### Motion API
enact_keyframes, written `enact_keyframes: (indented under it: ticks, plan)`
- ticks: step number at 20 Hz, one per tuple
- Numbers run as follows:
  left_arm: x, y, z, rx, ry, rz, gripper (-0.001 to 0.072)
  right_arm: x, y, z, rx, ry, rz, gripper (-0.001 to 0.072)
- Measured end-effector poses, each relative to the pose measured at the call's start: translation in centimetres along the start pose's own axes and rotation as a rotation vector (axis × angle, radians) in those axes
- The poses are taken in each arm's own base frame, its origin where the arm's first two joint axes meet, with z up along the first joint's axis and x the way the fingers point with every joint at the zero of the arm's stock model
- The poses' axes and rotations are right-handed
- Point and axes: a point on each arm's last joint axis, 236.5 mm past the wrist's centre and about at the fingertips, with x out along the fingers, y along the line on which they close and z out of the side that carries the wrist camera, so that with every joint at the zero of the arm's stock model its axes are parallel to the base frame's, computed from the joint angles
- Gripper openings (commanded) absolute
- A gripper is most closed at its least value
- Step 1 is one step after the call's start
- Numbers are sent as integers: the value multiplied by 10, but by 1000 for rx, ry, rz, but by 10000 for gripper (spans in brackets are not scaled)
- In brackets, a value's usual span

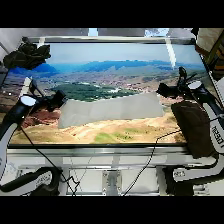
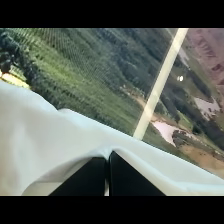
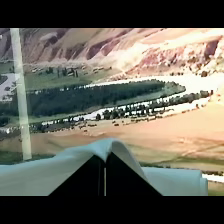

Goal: Fold the shirts.

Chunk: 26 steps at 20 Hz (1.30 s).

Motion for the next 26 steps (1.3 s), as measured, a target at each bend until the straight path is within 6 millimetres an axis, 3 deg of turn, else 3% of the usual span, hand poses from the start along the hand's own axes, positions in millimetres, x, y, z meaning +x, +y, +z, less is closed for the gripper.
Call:
enact_keyframes:
  ticks: [3,4,5,6,7,8,9,11,12,14,15,18,20,24,26]
  plan:
    - [16,6,-1,7,29,20,13,14,-15,-8,3,43,-35,33]
    - [19,7,-1,10,35,24,68,17,-18,-11,4,58,-40,34]
    - [21,7,-1,12,39,25,269,18,-20,-14,0,73,-46,36]
    - [23,6,-1,11,40,22,526,19,-22,-17,0,84,-50,81]
    - [23,4,0,12,39,15,595,20,-23,-19,0,95,-52,215]
    - [23,-2,4,15,33,-1,596,20,-23,-23,-5,110,-54,323]
    - [21,-11,9,21,22,-27,596,19,-22,-24,-8,118,-52,335]
    - [11,-38,26,48,-20,-101,592,9,-19,-21,-18,112,-48,335]
    - [1,-57,38,65,-54,-151,526,0,-18,-16,-25,96,-49,335]
    - [-20,-96,58,113,-114,-241,194,-24,-23,-2,-38,48,-66,349]
    - [-30,-116,58,141,-115,-285,15,-38,-27,3,-35,32,-73,423]
    - [-39,-163,31,242,-60,-365,9,-64,-49,-5,1,67,-91,483]
    - [-31,-184,1,319,-16,-362,9,-71,-65,-23,42,122,-96,496]
    - [11,-198,-61,433,78,-273,8,-66,-78,-67,98,254,-53,506]
    - [36,-198,-89,465,132,-234,8,-58,-76,-76,117,281,-10,506]
